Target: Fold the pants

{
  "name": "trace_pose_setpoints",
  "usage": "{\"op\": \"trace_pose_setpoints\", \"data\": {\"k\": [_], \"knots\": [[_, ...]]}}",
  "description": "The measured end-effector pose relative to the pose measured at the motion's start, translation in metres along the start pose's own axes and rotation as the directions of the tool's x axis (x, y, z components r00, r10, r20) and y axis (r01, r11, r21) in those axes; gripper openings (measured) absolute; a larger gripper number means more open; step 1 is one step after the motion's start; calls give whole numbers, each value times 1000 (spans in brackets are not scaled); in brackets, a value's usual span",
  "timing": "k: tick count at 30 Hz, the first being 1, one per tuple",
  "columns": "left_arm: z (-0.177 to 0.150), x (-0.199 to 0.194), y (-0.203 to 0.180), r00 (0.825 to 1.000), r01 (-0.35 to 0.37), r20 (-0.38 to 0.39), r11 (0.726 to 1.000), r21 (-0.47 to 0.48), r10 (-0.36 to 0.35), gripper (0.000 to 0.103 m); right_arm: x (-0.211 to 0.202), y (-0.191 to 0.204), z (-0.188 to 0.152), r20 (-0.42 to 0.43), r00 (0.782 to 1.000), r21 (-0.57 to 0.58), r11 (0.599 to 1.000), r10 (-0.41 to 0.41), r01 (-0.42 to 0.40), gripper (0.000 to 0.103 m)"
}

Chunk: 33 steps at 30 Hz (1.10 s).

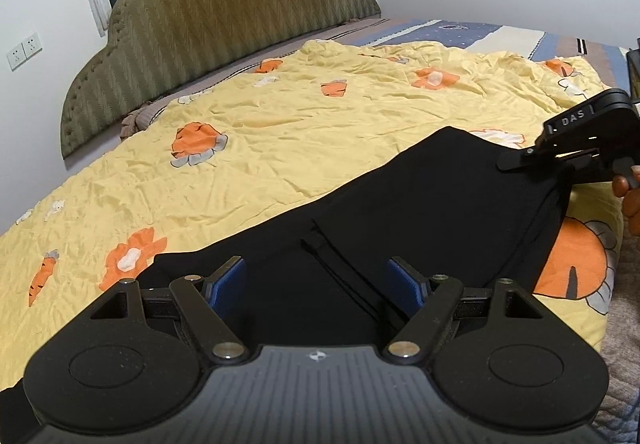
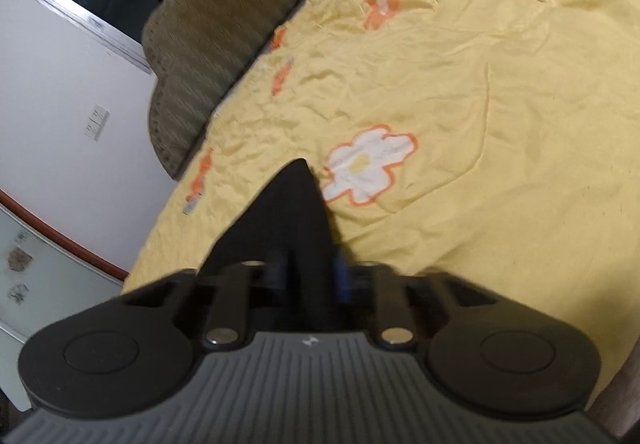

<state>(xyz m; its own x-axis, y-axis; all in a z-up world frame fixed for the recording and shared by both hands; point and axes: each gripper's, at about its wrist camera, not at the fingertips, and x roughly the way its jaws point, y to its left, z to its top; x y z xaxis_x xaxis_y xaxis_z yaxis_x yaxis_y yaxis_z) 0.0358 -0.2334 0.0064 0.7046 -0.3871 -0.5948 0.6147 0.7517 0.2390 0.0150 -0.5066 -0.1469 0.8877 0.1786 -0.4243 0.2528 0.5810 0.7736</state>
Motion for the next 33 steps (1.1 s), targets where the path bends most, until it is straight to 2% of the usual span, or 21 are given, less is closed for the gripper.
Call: {"op": "trace_pose_setpoints", "data": {"k": [6, 10, 13, 17, 23, 25, 27, 29, 31, 33], "knots": [[-6, 5, 14, 1000, -12, -26, 999, -45, 11, 78, -14, 16, -7, 52, 999, -54, 998, -7, 10, 10], [-10, 14, 28, 997, -34, -77, 996, -89, 27, 77, -24, 42, -10, 97, 995, -142, 989, -20, 34, 9], [-13, 21, 23, 995, -27, -98, 998, -50, 22, 77, -31, 65, -12, 122, 992, -221, 974, -27, 54, 9], [-19, 21, 14, 995, -62, -81, 998, -2, 62, 77, -39, 92, -17, 142, 990, -291, 955, -8, 49, 9], [-6, 3, 46, 999, -19, -42, 991, -131, 14, 78, -49, 133, -32, 174, 985, -412, 908, -3, 76, 9], [5, -3, 62, 998, 44, -33, 980, -195, -51, 78, -51, 149, -42, 185, 983, -472, 877, -8, 96, 9], [21, -8, 77, 989, 132, -31, 954, -268, -146, 78, -52, 166, -55, 204, 979, -548, 826, -22, 133, 9], [40, -12, 88, 973, 211, -18, 923, -320, -229, 78, -52, 185, -72, 231, 972, -634, 751, -45, 185, 9], [58, -17, 92, 960, 263, 0, 900, -348, -281, 78, -50, 201, -90, 253, 966, -706, 671, -60, 227, 9], [73, -19, 92, 947, 301, 6, 882, -362, -320, 87, -47, 215, -107, 268, 961, -759, 601, -64, 252, 9]]}}
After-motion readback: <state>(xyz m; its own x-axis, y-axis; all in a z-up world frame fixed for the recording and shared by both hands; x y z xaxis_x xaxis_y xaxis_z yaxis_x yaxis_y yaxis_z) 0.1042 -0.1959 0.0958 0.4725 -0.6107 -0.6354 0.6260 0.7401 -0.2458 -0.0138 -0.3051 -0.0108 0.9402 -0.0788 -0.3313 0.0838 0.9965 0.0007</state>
